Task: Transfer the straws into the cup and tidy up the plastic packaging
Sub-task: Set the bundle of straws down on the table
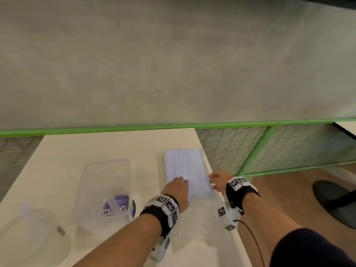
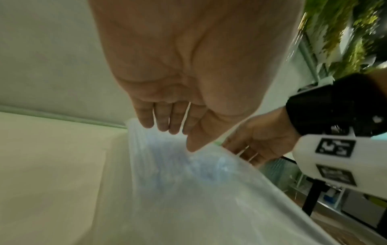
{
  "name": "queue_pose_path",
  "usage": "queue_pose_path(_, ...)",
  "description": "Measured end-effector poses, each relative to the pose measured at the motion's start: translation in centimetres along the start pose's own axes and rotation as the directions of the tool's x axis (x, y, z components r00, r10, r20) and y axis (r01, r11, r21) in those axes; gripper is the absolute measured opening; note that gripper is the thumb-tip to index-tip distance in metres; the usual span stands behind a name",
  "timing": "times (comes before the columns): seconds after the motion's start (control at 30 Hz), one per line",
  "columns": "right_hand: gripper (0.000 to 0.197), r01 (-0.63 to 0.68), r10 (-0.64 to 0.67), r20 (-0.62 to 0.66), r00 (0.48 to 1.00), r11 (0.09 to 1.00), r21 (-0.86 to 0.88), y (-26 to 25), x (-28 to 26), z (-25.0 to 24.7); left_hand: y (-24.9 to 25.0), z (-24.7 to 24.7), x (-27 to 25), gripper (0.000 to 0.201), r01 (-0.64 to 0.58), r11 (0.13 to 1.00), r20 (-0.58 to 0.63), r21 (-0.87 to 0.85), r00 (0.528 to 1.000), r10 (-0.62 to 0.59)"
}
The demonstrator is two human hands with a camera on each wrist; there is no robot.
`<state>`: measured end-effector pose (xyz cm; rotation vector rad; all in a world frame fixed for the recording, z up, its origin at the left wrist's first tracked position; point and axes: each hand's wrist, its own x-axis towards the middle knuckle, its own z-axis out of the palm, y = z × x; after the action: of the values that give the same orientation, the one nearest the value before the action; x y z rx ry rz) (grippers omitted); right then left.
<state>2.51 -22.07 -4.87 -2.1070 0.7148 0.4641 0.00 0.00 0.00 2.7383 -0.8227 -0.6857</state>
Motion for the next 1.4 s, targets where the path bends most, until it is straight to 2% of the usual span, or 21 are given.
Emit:
queue_pose_path(0.07,0.014,-0.004,0.003,0.010,1.000,0.997,0.078,0.0,1.3,0.1,0.1,0.6,0.6,0.068,0.028,0.999,0.023,-0.017,0.999,-0.027)
queue_pose_path(0.17,0.018,-0.002,-0.002,0.032,0.999,0.989,0.150,-0.1,2.2,-0.2,0.0,1.5,1.3,0.076,0.042,0.999,0.054,0.018,0.998,-0.043)
queue_pose_path(0.3,0.012,0.003,-0.020,0.072,0.997,0.974,0.226,-0.4,2.4,-0.8,-0.1,1.8,1.8,0.074,0.071,0.991,0.068,0.116,0.995,-0.079)
queue_pose_path(0.43,0.016,0.008,-0.033,0.090,0.995,0.962,0.272,-2.0,1.7,-0.7,-0.5,1.6,1.3,0.068,0.096,0.983,0.038,0.154,0.994,-0.103)
queue_pose_path(0.53,0.017,0.105,-0.108,0.002,0.994,0.973,0.203,-3.9,0.1,-0.3,-1.0,1.7,0.4,0.070,0.115,0.986,0.027,0.118,0.992,-0.119)
queue_pose_path(0.63,0.019,0.267,-0.259,-0.123,0.958,0.962,0.059,-6.2,-2.2,1.1,-1.3,1.5,-1.2,0.074,0.079,0.995,0.022,0.068,0.997,-0.080)
queue_pose_path(0.77,0.017,0.370,-0.349,-0.187,0.918,0.924,0.091,-8.7,-7.4,2.2,-1.6,1.4,-4.1,0.073,0.030,0.999,0.011,-0.033,0.999,-0.030)
queue_pose_path(0.87,0.019,0.460,-0.487,-0.148,0.861,0.869,-0.181,-8.6,-12.8,2.1,-2.5,2.0,-6.9,0.069,0.011,0.968,-0.078,-0.253,0.996,-0.031)
queue_pose_path(0.93,0.015,0.501,-0.557,-0.129,0.820,0.809,-0.308,-7.6,-16.2,2.3,-3.6,3.0,-9.1,0.073,-0.019,0.930,-0.138,-0.367,0.990,-0.034)
queue_pose_path(1.03,0.004,0.558,-0.591,-0.068,0.804,0.788,-0.260,-5.7,-20.4,3.1,-5.4,4.9,-12.7,0.084,-0.103,0.838,-0.269,-0.535,0.962,-0.054)
queue_pose_path(1.1,0.006,0.582,-0.598,-0.001,0.801,0.780,-0.229,-4.5,-22.6,4.0,-6.3,5.8,-15.7,0.089,-0.198,0.727,-0.376,-0.657,0.923,-0.088)
queue_pose_path(1.17,0.007,0.612,-0.612,0.078,0.787,0.760,-0.219,-3.7,-24.8,5.6,-7.3,6.2,-18.9,0.084,-0.296,0.609,-0.447,-0.736,0.887,-0.110)
queue_pose_path(1.23,0.007,0.621,-0.608,0.130,0.784,0.756,-0.207,-3.4,-26.5,7.7,-8.5,6.3,-21.3,0.063,-0.370,0.482,-0.478,-0.794,0.871,-0.118)
queue_pose_path(1.3,0.005,0.617,-0.594,0.167,0.787,0.762,-0.196,-3.8,-27.9,9.9,-10.0,6.3,-23.0,0.031,-0.398,0.313,-0.458,-0.862,0.877,-0.146)
queue_pose_path(1.33,0.007,0.613,-0.585,0.186,0.790,0.768,-0.187,-4.0,-28.4,11.0,-10.8,6.2,-23.8,0.019,-0.397,0.266,-0.449,-0.879,0.876,-0.176)
queue_pose_path(1.4,0.014,0.615,-0.578,0.219,0.786,0.769,-0.175,-4.6,-28.9,12.9,-12.4,6.2,-25.3,0.006,-0.399,0.268,-0.459,-0.877,0.862,-0.216)
